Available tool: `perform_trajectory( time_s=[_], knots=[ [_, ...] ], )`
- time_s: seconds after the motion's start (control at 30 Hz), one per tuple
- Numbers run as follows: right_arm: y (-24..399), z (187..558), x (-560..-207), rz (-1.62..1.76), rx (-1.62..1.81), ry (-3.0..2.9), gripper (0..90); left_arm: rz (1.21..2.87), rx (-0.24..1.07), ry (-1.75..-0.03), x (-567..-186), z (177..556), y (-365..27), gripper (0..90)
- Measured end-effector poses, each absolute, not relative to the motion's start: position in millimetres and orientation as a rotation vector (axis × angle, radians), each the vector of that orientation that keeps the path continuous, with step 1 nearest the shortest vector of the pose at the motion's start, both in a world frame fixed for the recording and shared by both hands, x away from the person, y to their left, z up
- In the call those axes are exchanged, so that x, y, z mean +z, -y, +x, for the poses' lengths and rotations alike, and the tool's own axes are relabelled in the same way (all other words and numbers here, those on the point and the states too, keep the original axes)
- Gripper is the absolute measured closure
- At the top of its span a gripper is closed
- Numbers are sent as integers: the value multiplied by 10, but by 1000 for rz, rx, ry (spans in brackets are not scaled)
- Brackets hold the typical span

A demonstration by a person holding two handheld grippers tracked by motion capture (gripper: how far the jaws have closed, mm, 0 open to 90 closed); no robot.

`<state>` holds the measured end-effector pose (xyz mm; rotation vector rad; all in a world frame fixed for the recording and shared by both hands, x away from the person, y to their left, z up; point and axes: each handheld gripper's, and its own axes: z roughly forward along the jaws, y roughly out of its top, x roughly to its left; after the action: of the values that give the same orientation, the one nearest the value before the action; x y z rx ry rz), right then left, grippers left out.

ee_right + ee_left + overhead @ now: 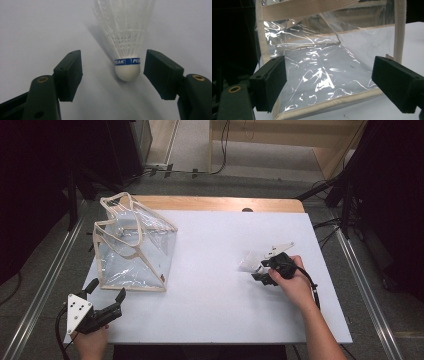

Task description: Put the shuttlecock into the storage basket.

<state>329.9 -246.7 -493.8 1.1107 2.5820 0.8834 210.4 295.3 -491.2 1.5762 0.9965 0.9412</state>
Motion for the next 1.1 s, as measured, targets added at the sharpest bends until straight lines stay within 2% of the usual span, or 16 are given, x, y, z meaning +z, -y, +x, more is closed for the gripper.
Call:
perform_trajectory(
  time_s=[0.33, 0.6, 0.67, 1.1],
  knots=[
    [2510, 3332, -4981, 1171, 855, -2545, 492, 1577, 943, -997, -4912, 2105, -2951, 134],
    [2488, 3344, -5000, 1181, 818, -2548, 550, 1579, 943, -996, -4912, 2104, -2951, 134],
    [2487, 3346, -5002, 1180, 814, -2541, 603, 1579, 943, -996, -4912, 2104, -2951, 134],
    [2500, 3327, -4881, 1197, 899, -2492, 621, 1580, 943, -997, -4912, 2104, -2950, 134]
  ],
)
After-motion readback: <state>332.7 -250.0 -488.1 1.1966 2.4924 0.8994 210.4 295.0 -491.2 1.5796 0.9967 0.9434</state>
